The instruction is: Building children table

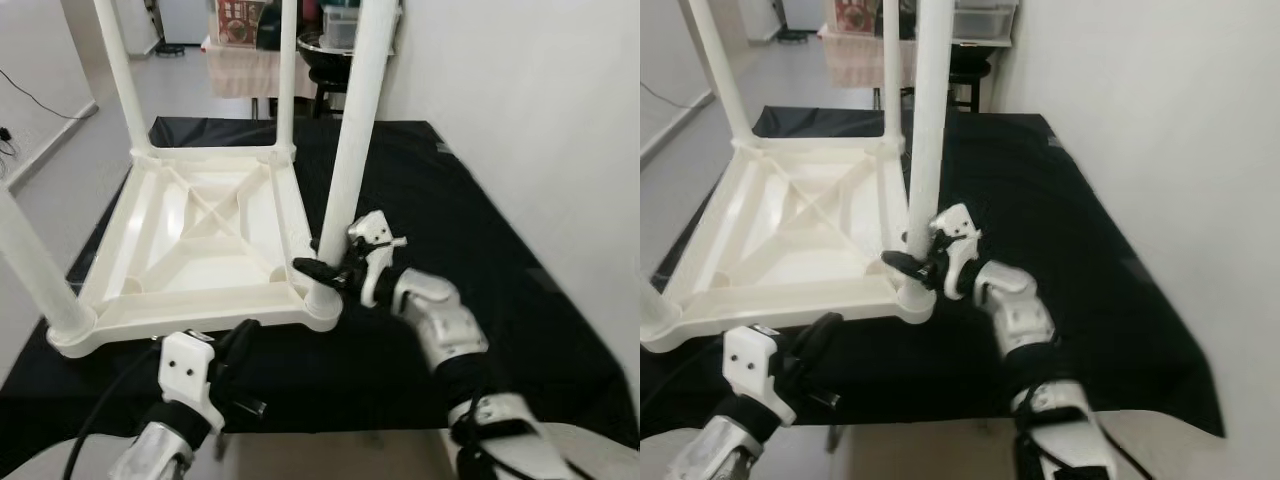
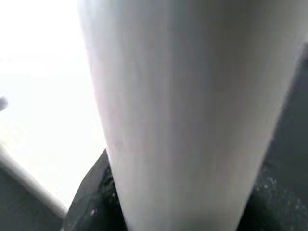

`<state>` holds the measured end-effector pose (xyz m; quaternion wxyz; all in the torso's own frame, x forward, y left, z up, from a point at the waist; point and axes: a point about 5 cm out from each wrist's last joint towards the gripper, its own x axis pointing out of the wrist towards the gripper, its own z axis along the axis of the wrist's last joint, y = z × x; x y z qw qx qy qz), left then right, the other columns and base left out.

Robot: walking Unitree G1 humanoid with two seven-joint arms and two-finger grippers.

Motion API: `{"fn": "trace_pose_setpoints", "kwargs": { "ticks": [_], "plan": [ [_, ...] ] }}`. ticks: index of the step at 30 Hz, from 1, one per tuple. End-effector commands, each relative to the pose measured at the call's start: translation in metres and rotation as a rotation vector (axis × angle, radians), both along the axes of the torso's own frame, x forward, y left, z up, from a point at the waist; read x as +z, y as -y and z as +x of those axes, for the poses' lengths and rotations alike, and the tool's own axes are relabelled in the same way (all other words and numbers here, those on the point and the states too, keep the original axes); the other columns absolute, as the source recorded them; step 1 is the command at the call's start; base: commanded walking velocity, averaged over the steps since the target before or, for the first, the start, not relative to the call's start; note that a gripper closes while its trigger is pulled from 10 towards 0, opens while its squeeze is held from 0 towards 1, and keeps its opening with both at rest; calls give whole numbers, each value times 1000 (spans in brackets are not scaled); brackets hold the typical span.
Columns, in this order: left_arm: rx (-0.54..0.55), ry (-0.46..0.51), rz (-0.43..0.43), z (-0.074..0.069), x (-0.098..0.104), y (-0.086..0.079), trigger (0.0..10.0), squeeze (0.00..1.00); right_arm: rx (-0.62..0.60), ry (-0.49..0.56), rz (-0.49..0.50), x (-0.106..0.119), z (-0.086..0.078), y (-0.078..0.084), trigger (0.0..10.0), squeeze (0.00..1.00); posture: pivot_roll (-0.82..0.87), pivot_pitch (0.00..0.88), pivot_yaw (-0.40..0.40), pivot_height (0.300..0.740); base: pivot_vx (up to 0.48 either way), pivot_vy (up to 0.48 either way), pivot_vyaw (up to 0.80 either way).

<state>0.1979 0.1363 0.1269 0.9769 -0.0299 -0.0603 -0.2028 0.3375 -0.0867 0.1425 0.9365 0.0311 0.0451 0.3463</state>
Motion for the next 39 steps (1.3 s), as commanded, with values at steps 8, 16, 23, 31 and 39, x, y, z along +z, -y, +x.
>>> {"fn": "trace_pose_setpoints", "kwargs": {
  "ticks": [8,16,23,31,39],
  "plan": [
    [-3,-8,7,2,-1,-2,10000,0,-207,-61,-68,-9,-6,-5,8392,0,101,7,-72,740,0,0,0],
    [-1,-6,6,3,-2,-1,10000,0,143,49,-1,35,13,-17,10000,1000,105,0,-76,740,0,0,0],
    [-1,-7,5,4,-3,-1,10000,0,526,182,-12,65,11,-22,10000,0,114,0,-82,740,0,0,0],
    [-1,-8,6,4,-4,-1,10000,0,771,147,-21,71,15,-27,10000,0,129,0,-84,740,0,0,0],
    [-1,-9,4,3,-4,0,10000,0,757,95,-25,59,20,-19,0,0,123,0,-80,740,0,0,0]
  ]
}}
